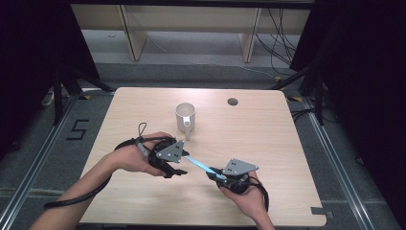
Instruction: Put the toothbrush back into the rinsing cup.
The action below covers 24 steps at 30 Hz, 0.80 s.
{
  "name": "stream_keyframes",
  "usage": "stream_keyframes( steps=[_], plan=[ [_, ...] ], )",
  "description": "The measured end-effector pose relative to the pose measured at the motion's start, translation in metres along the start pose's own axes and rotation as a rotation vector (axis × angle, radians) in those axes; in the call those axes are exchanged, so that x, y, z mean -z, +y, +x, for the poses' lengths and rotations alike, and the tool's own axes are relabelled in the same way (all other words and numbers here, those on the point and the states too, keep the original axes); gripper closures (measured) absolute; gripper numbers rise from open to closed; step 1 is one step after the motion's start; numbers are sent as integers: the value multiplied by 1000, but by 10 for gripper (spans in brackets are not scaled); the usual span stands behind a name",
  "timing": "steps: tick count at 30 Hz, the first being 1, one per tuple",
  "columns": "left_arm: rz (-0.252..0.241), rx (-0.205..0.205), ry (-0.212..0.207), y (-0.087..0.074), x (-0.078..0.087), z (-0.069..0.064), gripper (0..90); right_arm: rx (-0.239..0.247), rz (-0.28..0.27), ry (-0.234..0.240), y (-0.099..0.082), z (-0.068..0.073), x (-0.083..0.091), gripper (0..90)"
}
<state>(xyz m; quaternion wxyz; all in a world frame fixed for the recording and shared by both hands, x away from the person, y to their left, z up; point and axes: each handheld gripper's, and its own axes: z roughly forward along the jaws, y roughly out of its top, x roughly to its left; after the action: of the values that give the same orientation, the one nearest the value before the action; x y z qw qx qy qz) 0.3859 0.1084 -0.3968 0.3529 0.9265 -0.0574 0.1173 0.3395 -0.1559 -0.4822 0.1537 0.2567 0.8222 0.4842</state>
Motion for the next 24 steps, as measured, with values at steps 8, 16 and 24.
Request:
stream_keyframes(
  steps=[8,16,24],
  plan=[
    [-161,130,102,-14,9,-7,408,-26,-69,-68,7,-11,12,788],
    [-319,264,177,-28,20,-12,394,-40,-121,-109,11,-15,19,788],
    [-357,294,176,-40,12,-16,393,-56,-154,-129,17,-16,23,788]
  ],
)
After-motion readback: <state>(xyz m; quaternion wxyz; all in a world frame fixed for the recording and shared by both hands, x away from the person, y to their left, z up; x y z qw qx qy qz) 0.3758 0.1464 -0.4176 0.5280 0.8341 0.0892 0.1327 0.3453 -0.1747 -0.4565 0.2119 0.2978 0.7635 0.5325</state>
